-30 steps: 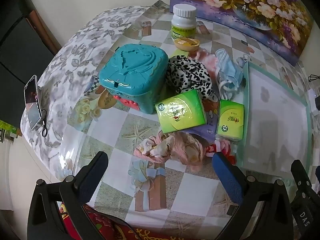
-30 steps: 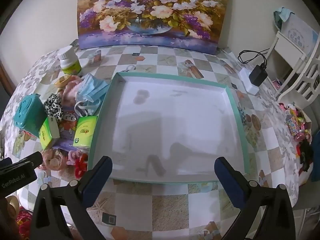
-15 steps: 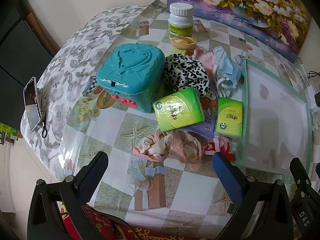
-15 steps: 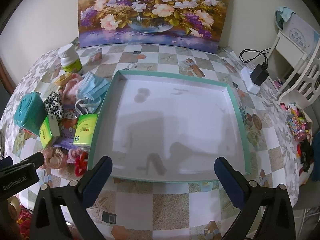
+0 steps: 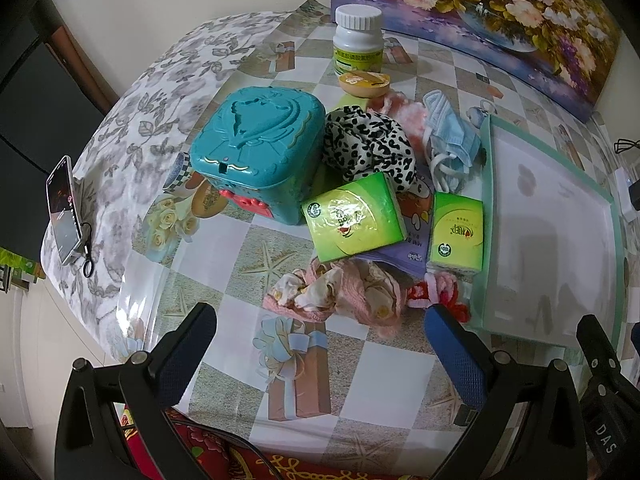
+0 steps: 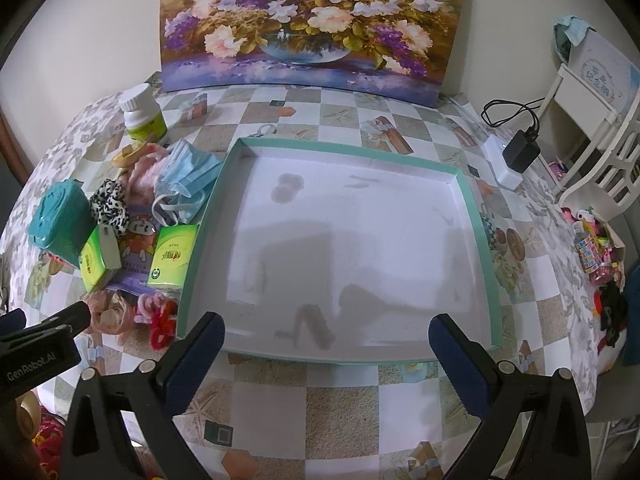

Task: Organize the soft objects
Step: 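Move both tools toward the pile of items beside the white tray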

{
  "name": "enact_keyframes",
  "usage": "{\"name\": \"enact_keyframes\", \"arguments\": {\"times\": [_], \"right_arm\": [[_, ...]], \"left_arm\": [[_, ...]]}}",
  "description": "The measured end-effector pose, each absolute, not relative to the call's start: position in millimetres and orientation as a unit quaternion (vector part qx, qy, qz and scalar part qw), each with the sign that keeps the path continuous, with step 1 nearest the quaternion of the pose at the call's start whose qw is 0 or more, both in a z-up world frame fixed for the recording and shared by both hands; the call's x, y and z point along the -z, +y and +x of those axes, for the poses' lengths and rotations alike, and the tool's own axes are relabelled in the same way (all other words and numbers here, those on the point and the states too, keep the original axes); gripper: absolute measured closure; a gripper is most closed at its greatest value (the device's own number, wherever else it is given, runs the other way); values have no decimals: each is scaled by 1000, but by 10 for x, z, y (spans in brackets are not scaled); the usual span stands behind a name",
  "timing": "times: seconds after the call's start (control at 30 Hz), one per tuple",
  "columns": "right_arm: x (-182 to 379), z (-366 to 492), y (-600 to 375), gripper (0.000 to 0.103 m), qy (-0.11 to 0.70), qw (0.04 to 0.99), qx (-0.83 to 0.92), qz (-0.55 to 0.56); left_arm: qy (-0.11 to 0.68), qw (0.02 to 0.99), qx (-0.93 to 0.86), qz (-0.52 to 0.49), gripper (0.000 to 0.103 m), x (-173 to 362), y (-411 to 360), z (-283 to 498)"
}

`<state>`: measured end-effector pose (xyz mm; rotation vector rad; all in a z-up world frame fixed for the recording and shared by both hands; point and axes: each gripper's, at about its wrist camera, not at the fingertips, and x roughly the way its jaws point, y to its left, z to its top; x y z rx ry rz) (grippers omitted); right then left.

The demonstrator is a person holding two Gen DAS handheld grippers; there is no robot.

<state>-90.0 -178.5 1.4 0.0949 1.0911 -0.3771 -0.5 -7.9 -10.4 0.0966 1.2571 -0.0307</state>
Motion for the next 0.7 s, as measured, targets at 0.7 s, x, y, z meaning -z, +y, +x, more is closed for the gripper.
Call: {"name": "enact_keyframes", "arguments": {"times": [0.7], "right_arm": [[5, -902, -1778, 0, 520, 835, 175, 44]], "left_arm": [[587, 808, 14, 46, 0, 110, -99, -11]]}}
